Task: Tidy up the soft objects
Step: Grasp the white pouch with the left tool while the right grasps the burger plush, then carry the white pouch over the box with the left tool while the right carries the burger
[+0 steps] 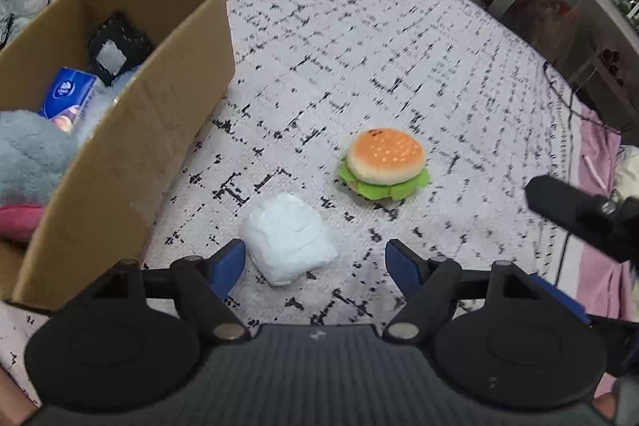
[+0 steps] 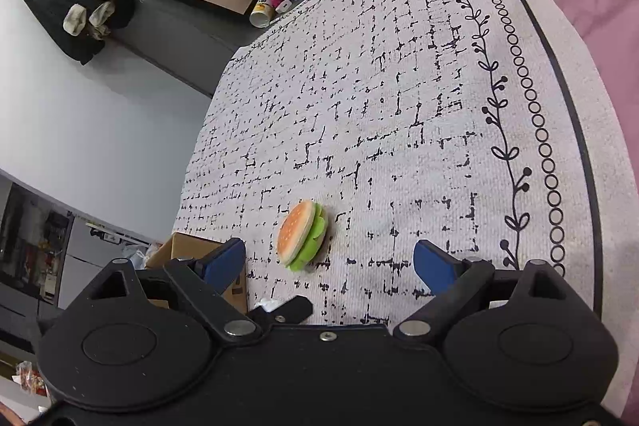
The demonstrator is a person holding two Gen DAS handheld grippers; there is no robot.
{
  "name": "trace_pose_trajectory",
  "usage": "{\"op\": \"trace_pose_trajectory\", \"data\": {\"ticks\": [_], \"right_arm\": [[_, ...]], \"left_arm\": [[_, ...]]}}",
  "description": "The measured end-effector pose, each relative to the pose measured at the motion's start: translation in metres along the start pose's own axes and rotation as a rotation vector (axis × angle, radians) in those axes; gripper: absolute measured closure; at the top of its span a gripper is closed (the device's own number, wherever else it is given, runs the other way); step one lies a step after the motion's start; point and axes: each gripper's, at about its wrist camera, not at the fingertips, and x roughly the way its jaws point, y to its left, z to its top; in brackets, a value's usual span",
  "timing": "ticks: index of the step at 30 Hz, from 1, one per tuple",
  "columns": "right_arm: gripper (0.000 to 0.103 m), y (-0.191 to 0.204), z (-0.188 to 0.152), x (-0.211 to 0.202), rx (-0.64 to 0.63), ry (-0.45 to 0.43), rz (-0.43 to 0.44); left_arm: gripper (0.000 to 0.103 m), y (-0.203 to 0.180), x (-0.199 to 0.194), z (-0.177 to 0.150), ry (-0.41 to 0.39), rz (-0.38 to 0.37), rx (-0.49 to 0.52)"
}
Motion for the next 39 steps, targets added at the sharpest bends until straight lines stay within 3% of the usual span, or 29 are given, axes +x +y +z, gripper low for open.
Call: {"op": "trace_pose_trajectory", "data": {"ticks": [3, 8, 21, 28, 39], "right_arm": [[0.011, 0.001, 0.002, 0.007, -0.003, 0.01, -0.004], [0.011, -0.002, 0.005, 0.018, 0.004, 0.022, -0.012], [0.013, 0.001, 0.012, 0.04, 0.02, 0.027, -0.015], [0.023, 0.003, 0.016, 0.056, 0.031, 0.048, -0.011], [0.027, 0.006, 0.02, 0.075, 0.055, 0.059, 0.004]], "left_arm": [[0.031, 0.002, 0.009, 0.0, 0.007, 0.019, 0.001], [0.058, 0.002, 0.013, 0.002, -0.009, 0.042, 0.01], [0.059, 0.005, -0.013, 0.016, -0.091, -0.003, -0.017], [0.059, 0.011, -0.018, 0.023, -0.117, -0.023, -0.041], [0.059, 0.018, -0.008, 0.023, -0.104, -0.044, -0.055]]}}
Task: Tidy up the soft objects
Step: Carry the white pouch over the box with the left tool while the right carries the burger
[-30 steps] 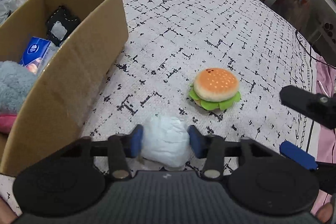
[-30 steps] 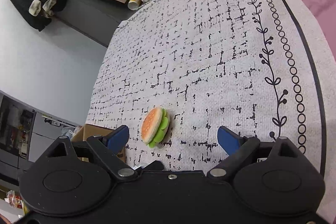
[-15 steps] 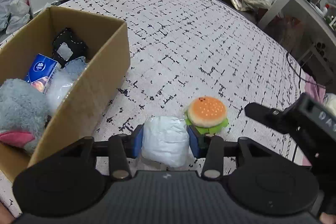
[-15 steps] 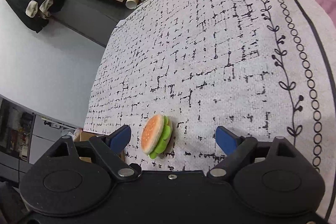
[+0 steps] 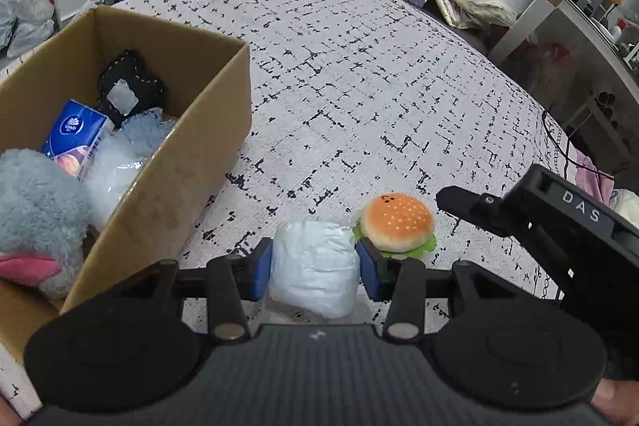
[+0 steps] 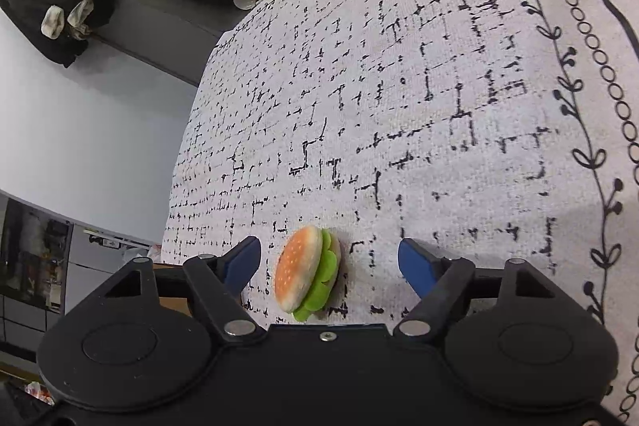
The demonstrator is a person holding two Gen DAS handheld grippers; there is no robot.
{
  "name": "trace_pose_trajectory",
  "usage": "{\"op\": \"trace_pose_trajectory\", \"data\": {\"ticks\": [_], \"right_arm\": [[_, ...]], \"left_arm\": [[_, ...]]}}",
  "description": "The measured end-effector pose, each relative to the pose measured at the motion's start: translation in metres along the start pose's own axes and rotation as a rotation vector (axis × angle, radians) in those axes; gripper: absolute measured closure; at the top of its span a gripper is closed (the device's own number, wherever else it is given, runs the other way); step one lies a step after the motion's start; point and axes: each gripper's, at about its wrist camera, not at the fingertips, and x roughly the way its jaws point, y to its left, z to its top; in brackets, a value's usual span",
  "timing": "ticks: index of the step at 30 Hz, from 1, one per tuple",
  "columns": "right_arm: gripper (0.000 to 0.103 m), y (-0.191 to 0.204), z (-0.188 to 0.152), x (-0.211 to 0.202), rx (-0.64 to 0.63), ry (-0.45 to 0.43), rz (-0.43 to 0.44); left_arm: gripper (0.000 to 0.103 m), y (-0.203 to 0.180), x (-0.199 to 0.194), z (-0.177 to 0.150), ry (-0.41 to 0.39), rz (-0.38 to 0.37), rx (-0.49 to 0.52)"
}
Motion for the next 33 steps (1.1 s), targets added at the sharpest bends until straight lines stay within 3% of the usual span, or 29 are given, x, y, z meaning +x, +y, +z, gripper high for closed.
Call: {"op": "trace_pose_trajectory", "data": {"ticks": [4, 9, 10, 12, 14, 33], "right_arm": [[0.03, 0.003, -0.001, 0.005, -0.027, 0.009, 0.0], [0.048, 0.004, -0.001, 0.011, -0.034, 0.032, 0.01], [0.054, 0.004, -0.001, 0.011, -0.035, 0.033, 0.008], [0.076, 0.002, -0.001, 0.013, -0.031, 0.039, 0.008], [0.086, 0.0, -0.001, 0.016, -0.019, 0.056, 0.001], [0.089, 0.001, -0.03, -0.051, -0.002, -0.017, -0.031]], "left_arm": [[0.059, 0.003, 0.004, 0.001, 0.005, -0.002, -0.004], [0.059, 0.006, 0.012, 0.0, 0.025, -0.002, -0.011], [0.059, 0.006, 0.012, 0.0, 0.025, -0.001, -0.011], [0.059, 0.007, 0.011, 0.001, 0.022, 0.001, -0.011], [0.059, 0.009, 0.01, 0.001, 0.021, 0.001, -0.013], [0.059, 0.006, -0.046, -0.005, 0.008, -0.044, 0.039]]}}
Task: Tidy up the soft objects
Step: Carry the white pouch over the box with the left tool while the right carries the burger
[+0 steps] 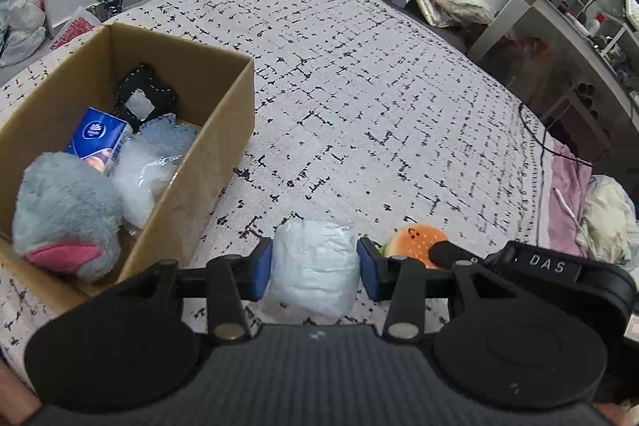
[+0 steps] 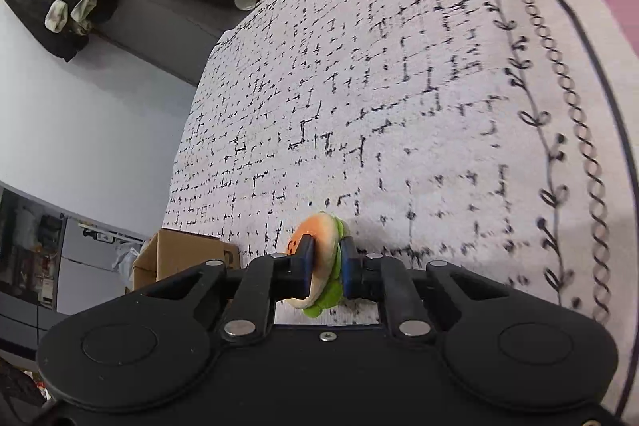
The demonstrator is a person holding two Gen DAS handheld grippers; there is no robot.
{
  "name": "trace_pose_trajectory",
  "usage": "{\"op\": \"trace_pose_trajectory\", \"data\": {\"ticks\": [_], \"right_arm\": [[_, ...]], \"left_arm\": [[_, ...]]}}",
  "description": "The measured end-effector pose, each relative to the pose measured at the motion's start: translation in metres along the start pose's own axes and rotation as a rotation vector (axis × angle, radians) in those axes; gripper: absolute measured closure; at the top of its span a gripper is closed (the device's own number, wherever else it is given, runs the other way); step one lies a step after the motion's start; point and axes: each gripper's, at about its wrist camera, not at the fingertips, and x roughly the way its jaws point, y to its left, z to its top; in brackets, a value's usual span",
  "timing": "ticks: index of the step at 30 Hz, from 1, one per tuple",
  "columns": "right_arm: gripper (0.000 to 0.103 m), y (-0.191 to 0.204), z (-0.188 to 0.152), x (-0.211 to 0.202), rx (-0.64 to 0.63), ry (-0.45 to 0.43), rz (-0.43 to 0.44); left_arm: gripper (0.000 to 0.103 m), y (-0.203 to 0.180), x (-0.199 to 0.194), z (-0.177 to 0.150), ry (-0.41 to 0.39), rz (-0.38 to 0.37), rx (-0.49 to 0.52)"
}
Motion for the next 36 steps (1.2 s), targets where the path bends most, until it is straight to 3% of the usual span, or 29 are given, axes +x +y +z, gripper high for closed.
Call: {"op": "trace_pose_trajectory", "data": {"ticks": [17, 36], "right_arm": [[0.089, 0.011, -0.039, -0.061, -0.008, -0.102, 0.02], [0.089, 0.035, -0.062, -0.11, -0.045, -0.161, 0.056]], "left_arm": [[0.059, 0.0, -0.068, -0.012, -0.065, -0.042, 0.044], [0.059, 0.017, -0.116, -0.018, -0.123, -0.074, 0.044]]}}
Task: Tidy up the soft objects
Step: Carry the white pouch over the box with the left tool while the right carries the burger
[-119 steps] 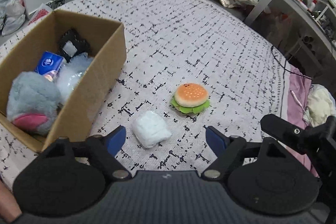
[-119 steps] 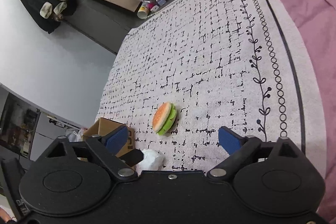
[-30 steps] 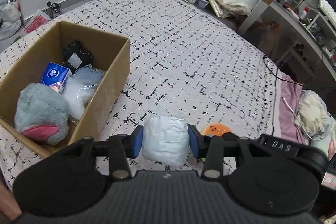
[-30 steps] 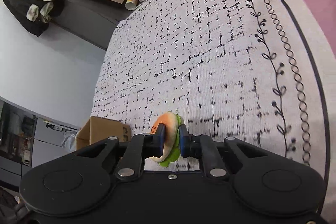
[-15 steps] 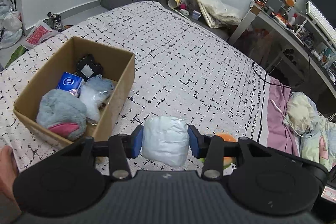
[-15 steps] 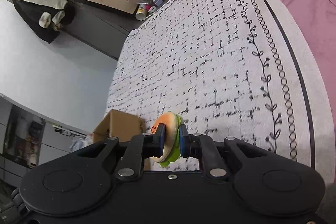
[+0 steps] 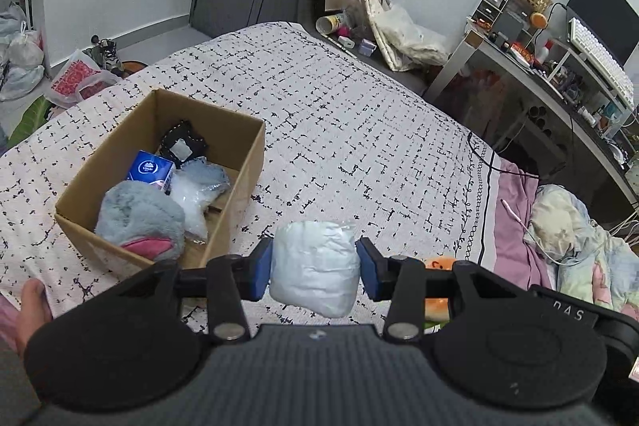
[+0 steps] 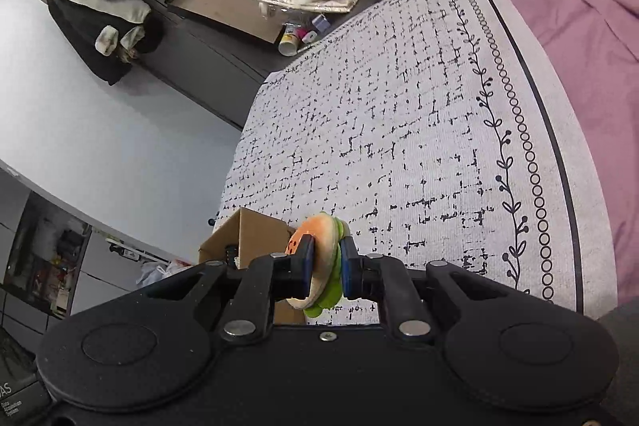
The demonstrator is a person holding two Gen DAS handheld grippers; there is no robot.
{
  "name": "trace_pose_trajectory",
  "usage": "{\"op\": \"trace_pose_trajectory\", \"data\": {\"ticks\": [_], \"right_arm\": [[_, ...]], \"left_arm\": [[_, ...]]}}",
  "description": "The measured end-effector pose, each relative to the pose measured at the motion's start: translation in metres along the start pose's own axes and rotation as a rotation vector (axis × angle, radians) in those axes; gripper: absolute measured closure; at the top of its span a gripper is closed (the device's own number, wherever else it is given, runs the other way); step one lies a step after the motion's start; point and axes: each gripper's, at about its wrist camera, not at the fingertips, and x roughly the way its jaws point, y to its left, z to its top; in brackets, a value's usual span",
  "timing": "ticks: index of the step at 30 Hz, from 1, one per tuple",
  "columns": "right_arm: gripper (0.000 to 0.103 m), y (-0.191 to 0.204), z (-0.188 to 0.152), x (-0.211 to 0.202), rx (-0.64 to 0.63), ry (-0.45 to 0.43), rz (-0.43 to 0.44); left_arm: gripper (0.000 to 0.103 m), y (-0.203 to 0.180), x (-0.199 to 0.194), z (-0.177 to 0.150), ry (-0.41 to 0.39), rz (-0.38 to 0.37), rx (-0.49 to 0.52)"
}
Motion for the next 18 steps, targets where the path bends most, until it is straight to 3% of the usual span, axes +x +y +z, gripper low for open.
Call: {"op": "trace_pose_trajectory", "data": {"ticks": [18], "right_arm": [[0.089, 0.039, -0.011, -0.005, -0.076, -0.025, -0.002]], "left_arm": [[0.059, 0.026, -0.016, 0.01, -0.024, -0.022, -0.016]]}}
